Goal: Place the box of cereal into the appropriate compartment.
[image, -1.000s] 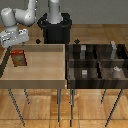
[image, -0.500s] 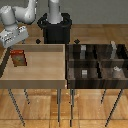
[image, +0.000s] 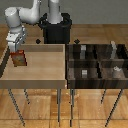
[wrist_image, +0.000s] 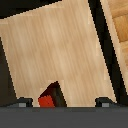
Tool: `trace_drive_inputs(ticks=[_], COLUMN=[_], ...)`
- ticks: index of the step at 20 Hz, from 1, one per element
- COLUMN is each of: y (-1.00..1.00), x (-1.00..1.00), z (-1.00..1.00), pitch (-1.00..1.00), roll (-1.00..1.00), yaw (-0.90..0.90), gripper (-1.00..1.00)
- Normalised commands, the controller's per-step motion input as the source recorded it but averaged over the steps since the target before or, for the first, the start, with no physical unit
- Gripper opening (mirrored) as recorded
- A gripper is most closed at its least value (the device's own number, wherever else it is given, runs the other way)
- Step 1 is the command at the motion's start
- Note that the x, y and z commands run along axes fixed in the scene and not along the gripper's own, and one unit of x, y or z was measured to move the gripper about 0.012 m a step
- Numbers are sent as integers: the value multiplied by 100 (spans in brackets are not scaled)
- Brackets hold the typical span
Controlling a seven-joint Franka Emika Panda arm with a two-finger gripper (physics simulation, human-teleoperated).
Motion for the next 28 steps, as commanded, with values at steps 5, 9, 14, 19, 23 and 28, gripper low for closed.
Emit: trace_drive_inputs(ticks=[5,9,14,19,23,28], y=[-100,25,20,0,0,0], x=[0,-25,-20,-40,0,0], z=[0,0,0,0,-25,-100], pitch=[0,0,0,0,0,0], roll=[0,0,0,0,0,0], yaw=[0,0,0,0,0,0], gripper=[100,100,100,100,100,100])
